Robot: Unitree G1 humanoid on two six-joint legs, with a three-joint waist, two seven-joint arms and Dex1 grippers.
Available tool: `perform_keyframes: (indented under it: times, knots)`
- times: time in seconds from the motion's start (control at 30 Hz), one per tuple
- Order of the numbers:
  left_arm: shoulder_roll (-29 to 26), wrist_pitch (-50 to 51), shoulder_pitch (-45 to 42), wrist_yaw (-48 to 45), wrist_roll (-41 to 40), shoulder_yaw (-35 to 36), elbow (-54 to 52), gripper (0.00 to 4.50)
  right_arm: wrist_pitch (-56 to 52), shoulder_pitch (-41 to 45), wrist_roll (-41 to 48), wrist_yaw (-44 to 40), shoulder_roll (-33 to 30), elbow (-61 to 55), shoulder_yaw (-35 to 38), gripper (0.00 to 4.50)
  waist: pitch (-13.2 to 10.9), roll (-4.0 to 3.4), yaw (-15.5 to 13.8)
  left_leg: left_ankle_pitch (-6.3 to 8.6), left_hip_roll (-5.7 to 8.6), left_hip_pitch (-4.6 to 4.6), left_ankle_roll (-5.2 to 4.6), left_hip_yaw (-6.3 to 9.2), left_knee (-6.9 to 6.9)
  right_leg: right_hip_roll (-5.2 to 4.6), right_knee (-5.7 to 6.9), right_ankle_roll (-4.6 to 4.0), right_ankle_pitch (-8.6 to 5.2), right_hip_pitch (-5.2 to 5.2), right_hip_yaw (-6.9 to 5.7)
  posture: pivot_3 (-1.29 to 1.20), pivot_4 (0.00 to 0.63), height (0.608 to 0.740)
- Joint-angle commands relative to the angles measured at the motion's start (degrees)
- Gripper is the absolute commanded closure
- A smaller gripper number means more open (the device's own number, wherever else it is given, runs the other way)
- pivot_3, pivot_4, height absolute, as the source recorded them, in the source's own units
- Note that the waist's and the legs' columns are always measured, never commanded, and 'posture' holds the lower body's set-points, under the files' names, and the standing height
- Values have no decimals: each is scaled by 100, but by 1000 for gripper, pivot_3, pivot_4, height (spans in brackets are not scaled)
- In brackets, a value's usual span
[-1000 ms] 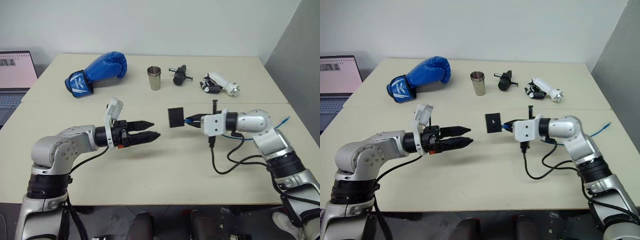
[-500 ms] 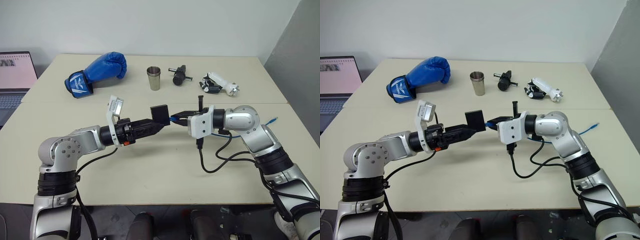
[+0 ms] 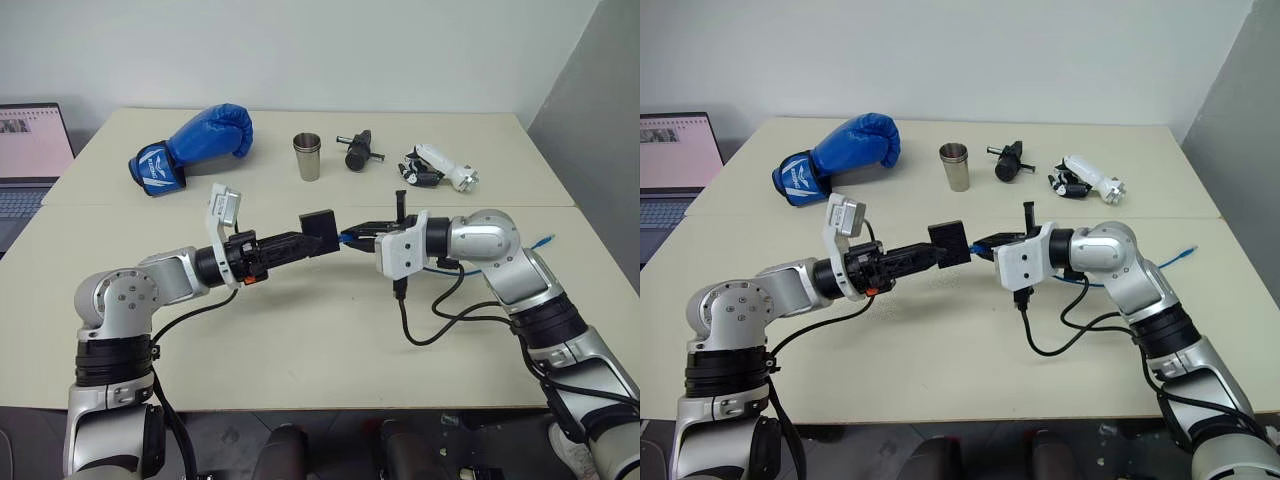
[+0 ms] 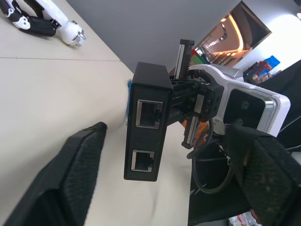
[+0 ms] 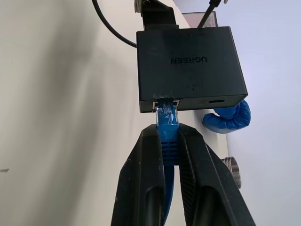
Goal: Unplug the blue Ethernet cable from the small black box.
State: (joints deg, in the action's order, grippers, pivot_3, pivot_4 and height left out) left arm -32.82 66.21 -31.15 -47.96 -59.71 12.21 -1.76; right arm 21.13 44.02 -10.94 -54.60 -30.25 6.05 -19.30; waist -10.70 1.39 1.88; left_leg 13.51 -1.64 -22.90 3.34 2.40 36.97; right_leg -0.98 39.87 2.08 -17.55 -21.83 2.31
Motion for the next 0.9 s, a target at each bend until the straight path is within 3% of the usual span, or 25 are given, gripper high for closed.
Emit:
perform_keyframes:
  times: [0.03, 0.47, 0.73, 0.8, 0.9]
  knots:
    - [-77, -43, -131, -176, 44, -112, -42, 1278, 63, 190, 28, 39, 4, -311, 57, 4365, 0, 0, 0, 0, 0, 0, 0, 0, 0, 0, 0, 0, 0, 0, 0, 0, 150, 740]
    - [-24, -156, -144, -263, 240, -172, 68, 3697, 90, 122, 42, 26, 46, -504, -7, 4365, 0, 0, -2, 0, 0, 0, 0, 1, -1, 0, -1, 0, 0, 0, 0, 0, 150, 740]
    - [-25, -210, -79, -344, 345, -238, 19, 3705, -67, -2, 58, -109, -40, -600, -51, 4365, 0, 0, -2, 0, 0, -1, 0, 0, -1, 0, -2, 0, 0, 0, 0, 0, 150, 740]
    - [-44, -236, -77, -381, 378, -261, 14, 3705, -100, -34, 41, -89, -54, -636, -42, 3665, 0, 0, -2, 0, 0, -1, 0, 0, -1, 0, -2, 0, 0, 0, 0, 0, 150, 740]
    - [-86, -401, -47, -538, 456, -314, -54, 3705, -195, -133, 8, -105, -106, -793, -60, 3076, 0, 0, 0, 0, 0, 0, 0, 0, -2, 0, -2, 0, 0, -1, 0, 0, 150, 740]
